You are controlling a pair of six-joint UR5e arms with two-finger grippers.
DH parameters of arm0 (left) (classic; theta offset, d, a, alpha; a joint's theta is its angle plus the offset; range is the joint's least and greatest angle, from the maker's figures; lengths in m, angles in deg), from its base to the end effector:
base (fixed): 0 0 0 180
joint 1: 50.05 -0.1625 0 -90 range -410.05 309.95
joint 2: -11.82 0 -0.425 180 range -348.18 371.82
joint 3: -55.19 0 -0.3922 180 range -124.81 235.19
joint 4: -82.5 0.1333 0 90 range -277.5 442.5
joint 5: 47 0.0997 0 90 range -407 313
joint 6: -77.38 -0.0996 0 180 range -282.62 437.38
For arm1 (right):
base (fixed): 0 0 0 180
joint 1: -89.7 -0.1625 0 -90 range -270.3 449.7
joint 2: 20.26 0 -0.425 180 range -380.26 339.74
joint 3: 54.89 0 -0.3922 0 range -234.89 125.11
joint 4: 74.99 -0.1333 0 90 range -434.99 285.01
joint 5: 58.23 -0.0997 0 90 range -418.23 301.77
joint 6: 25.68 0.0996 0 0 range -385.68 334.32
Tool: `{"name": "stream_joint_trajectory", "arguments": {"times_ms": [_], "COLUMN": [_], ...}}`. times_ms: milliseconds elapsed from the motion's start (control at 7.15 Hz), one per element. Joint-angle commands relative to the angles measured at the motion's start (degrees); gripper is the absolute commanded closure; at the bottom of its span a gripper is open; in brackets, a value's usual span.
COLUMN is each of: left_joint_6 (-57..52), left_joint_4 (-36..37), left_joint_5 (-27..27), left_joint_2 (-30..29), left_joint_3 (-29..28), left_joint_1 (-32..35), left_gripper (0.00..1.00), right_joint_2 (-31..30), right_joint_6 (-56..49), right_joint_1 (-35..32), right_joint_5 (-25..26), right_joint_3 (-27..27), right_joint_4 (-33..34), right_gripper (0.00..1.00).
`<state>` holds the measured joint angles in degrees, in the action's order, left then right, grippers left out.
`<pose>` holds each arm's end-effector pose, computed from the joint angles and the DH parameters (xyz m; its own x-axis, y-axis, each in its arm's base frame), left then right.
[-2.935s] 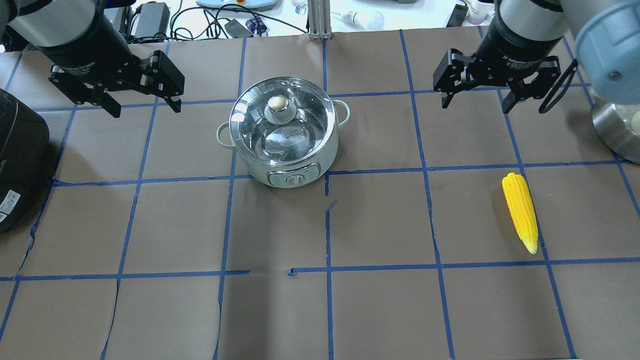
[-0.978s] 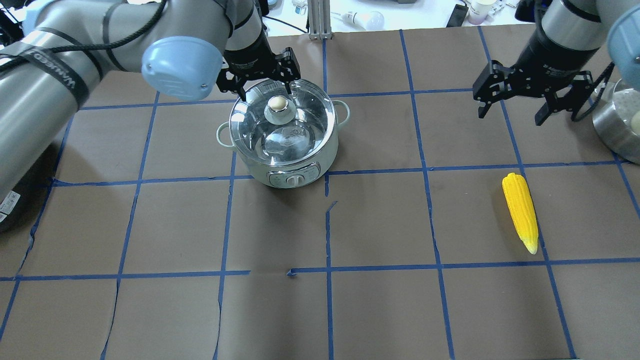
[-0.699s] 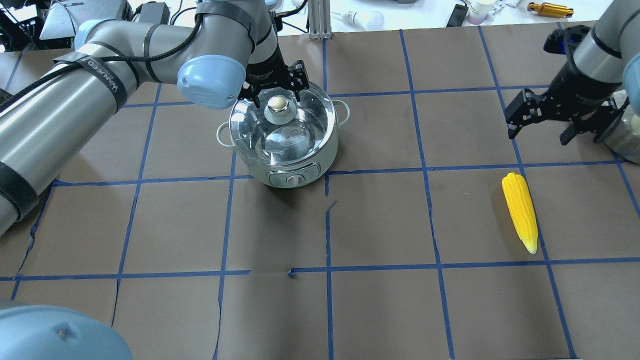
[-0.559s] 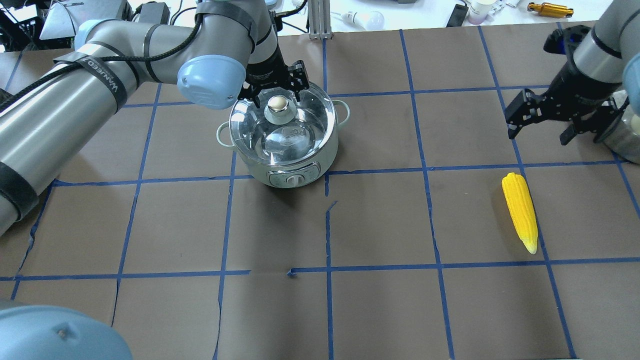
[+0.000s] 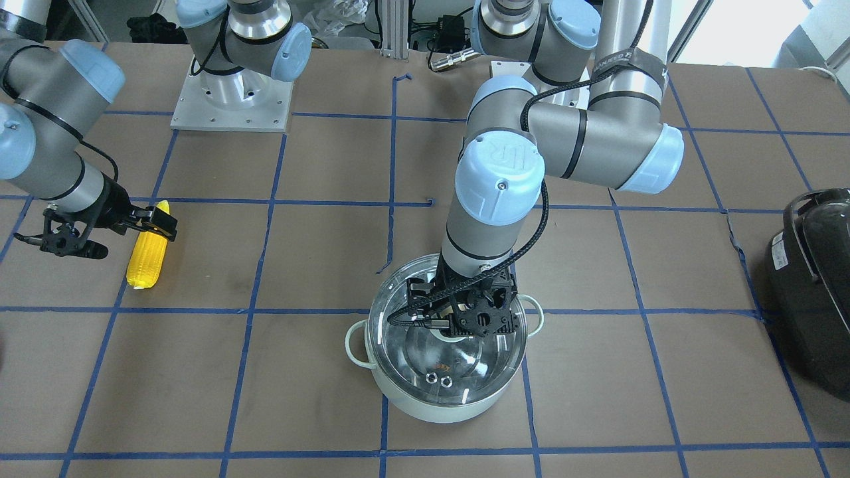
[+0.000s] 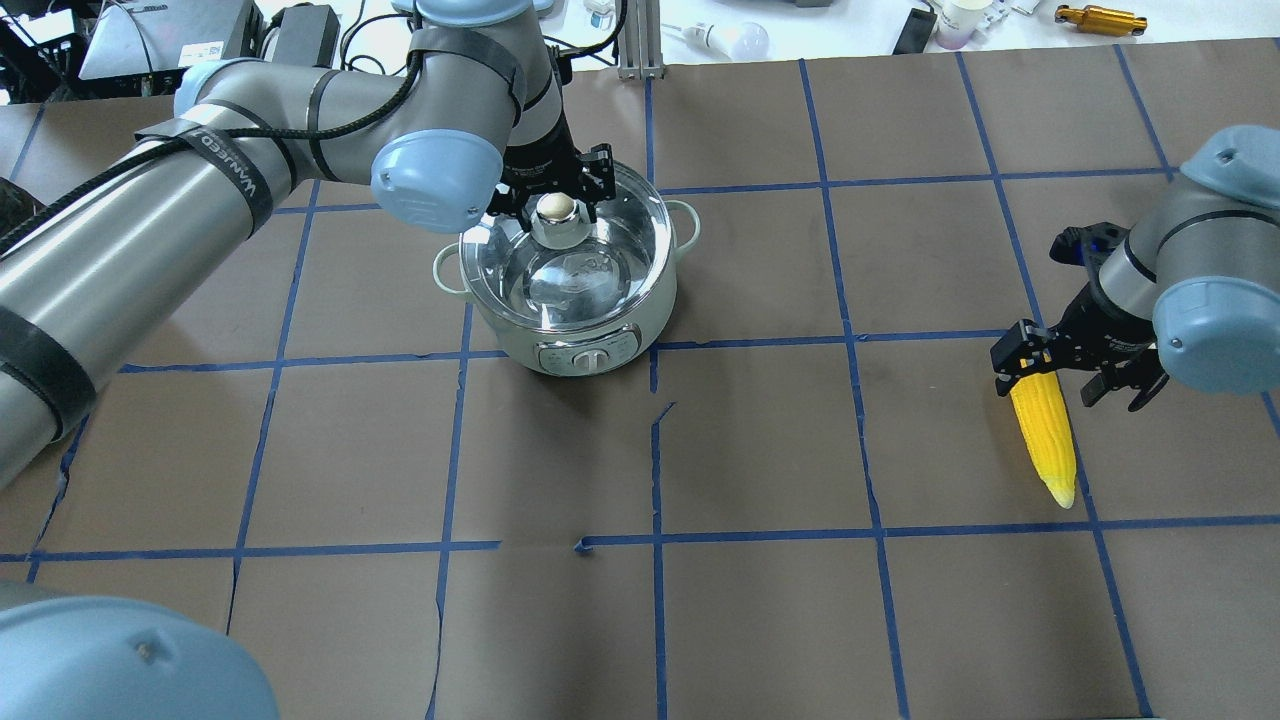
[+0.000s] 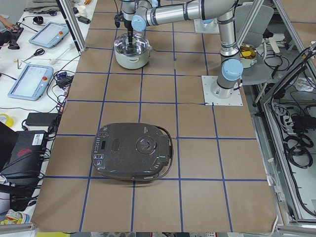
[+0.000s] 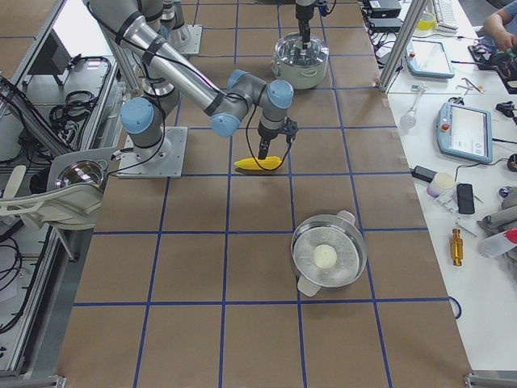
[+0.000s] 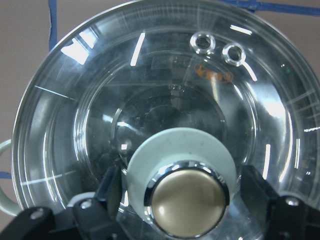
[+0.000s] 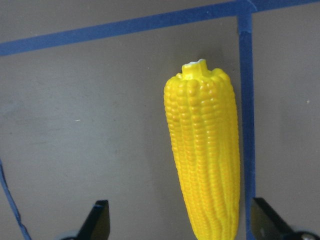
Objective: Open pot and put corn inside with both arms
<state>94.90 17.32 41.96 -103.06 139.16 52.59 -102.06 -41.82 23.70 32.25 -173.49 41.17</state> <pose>-0.2761 -0.6139 0.3327 -0.9955 -0.0818 0.0485 -0.0860 0.9919 -0.0937 -0.0638 -0.4689 0.2319 -0.9892 0.1397 -0.0434 0.1299 0.9751 0.1796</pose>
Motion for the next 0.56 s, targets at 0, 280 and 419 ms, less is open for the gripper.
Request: {"name": "stream_joint_trajectory", "arguments": {"times_ms": [0, 280, 419], "left_joint_6": [-0.03, -0.11, -0.11], "left_joint_4": [-0.04, -0.74, -0.83], "left_joint_5": [-0.19, -0.28, -0.28], "left_joint_2": [0.97, 2.64, 3.69], "left_joint_3": [-0.48, -0.56, -0.57], "left_joint_1": [0.01, -0.51, -0.69], "left_gripper": [1.00, 1.00, 1.00], "right_joint_2": [1.29, 4.00, 5.32], "right_joint_6": [-2.06, -1.97, -2.15], "right_joint_1": [0.00, 0.00, 0.00], "right_joint_5": [6.00, 5.15, 5.15], "right_joint_3": [-0.31, -0.40, -0.40], "right_joint_4": [0.38, 0.55, 1.42], "right_gripper": [0.00, 0.00, 0.00]}}
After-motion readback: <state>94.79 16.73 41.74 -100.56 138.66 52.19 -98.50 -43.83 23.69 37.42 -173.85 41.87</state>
